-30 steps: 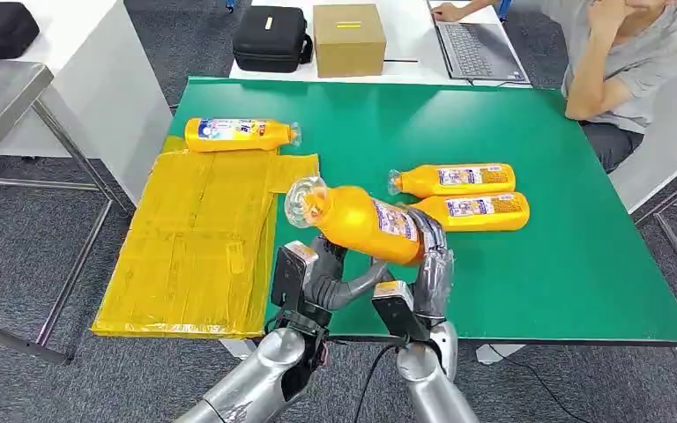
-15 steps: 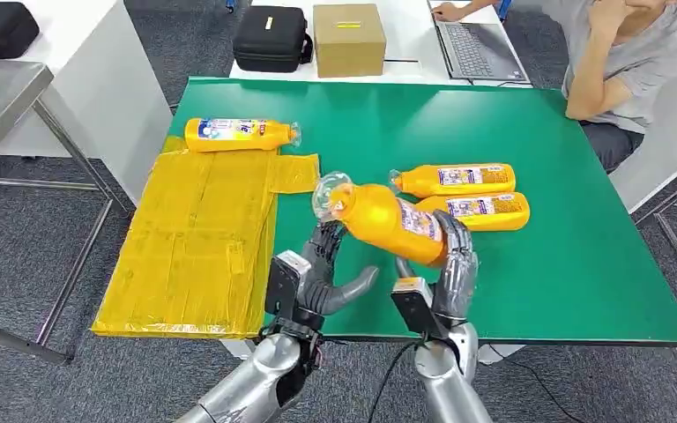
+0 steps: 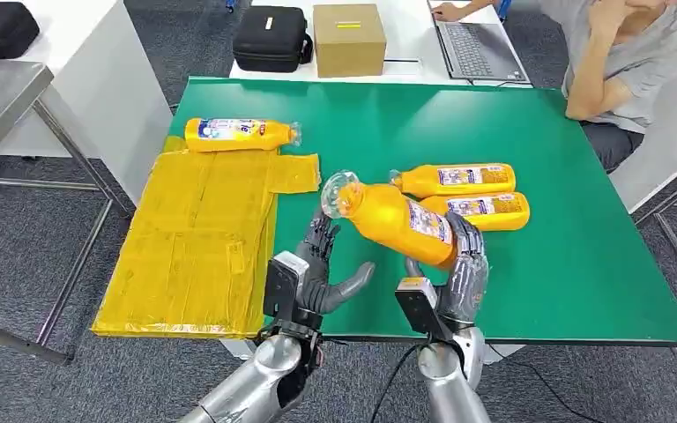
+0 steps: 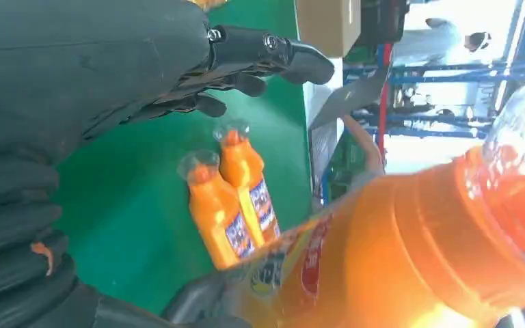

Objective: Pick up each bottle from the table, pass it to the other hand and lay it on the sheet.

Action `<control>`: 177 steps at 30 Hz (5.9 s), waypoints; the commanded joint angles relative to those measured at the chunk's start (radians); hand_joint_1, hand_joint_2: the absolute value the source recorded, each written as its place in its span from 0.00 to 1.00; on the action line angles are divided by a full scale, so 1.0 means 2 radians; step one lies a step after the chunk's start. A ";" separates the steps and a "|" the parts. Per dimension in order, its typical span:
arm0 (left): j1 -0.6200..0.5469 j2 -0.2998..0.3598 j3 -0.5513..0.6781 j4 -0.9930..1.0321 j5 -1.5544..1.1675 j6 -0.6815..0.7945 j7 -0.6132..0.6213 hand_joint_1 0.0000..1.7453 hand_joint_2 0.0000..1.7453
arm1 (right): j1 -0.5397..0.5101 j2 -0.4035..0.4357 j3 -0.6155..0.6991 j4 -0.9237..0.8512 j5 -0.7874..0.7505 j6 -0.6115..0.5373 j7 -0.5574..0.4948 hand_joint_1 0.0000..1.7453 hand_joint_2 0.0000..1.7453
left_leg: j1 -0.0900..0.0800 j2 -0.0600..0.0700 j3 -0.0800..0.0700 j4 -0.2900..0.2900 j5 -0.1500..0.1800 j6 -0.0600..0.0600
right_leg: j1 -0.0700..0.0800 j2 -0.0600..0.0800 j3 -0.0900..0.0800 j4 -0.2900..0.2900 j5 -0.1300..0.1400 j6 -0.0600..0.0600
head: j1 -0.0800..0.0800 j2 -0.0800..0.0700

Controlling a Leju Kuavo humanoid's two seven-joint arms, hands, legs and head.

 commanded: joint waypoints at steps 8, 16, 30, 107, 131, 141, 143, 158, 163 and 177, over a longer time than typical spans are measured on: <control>-0.031 -0.007 -0.039 0.017 0.035 -0.045 0.047 0.00 1.00 | -0.036 0.034 -0.030 0.020 0.020 0.000 0.000 1.00 1.00 | 0.000 0.000 0.001 0.000 0.000 -0.001 | 0.000 0.000 0.001 0.000 -0.001 -0.001 | 0.000 0.000; -0.036 -0.010 -0.040 0.002 0.050 -0.026 0.041 0.00 1.00 | -0.046 0.037 -0.026 0.041 0.035 0.000 0.000 1.00 1.00 | 0.000 0.000 0.001 0.000 0.000 -0.001 | 0.000 0.000 0.001 0.000 -0.001 -0.001 | 0.000 0.000; -0.064 -0.010 -0.043 0.017 0.056 0.088 -0.021 0.00 1.00 | -0.035 0.037 0.020 0.053 0.035 0.000 0.000 1.00 1.00 | 0.000 0.001 0.002 0.000 -0.001 -0.001 | 0.000 0.000 0.002 0.000 -0.001 -0.001 | 0.000 0.000; -0.096 0.022 0.062 0.139 -0.277 0.181 -0.046 1.00 1.00 | -0.036 0.027 0.080 0.148 -0.134 0.000 0.000 0.00 1.00 | 0.000 0.002 0.005 -0.001 -0.001 -0.002 | 0.000 0.001 0.004 0.001 -0.002 -0.002 | 0.000 0.000; -0.099 0.121 0.206 0.220 -0.932 0.176 0.325 1.00 1.00 | -0.033 0.018 0.105 0.163 -0.191 0.000 0.000 0.00 1.00 | 0.001 0.001 0.002 0.000 0.001 -0.003 | 0.001 0.001 0.001 0.002 -0.001 -0.001 | 0.000 0.000; -0.121 0.137 0.139 0.250 -0.954 0.146 0.406 1.00 1.00 | -0.037 0.017 0.104 0.167 -0.193 0.000 0.000 0.00 1.00 | 0.001 0.000 0.002 0.000 0.001 -0.003 | 0.001 0.000 0.001 0.002 -0.001 -0.001 | 0.000 0.000; -0.139 0.149 0.080 0.269 -0.954 0.106 0.449 1.00 1.00 | -0.040 0.016 0.106 0.171 -0.196 0.000 0.000 0.00 1.00 | 0.001 0.000 0.002 0.000 0.001 -0.003 | 0.001 0.000 0.000 0.002 -0.001 -0.001 | 0.000 0.000; -0.153 0.124 0.052 0.307 -0.954 0.021 0.420 1.00 1.00 | -0.043 0.008 0.122 0.182 -0.198 0.000 0.000 0.00 1.00 | 0.001 0.000 0.002 0.000 0.001 -0.004 | 0.001 0.000 0.000 0.002 -0.001 -0.001 | 0.000 0.000; -0.162 0.120 0.049 0.313 -0.953 0.014 0.413 1.00 1.00 | -0.046 0.011 0.115 0.186 -0.196 0.000 0.000 0.00 1.00 | 0.001 0.000 0.002 0.000 0.001 -0.004 | 0.001 0.000 0.000 0.003 -0.001 -0.002 | 0.000 0.000; -0.151 0.114 0.070 0.311 -0.941 0.042 0.417 0.45 1.00 | -0.052 0.013 0.116 0.199 -0.195 0.000 0.000 0.00 1.00 | 0.001 0.000 0.002 0.000 0.002 -0.005 | 0.001 0.000 0.000 0.003 0.000 -0.003 | 0.000 0.000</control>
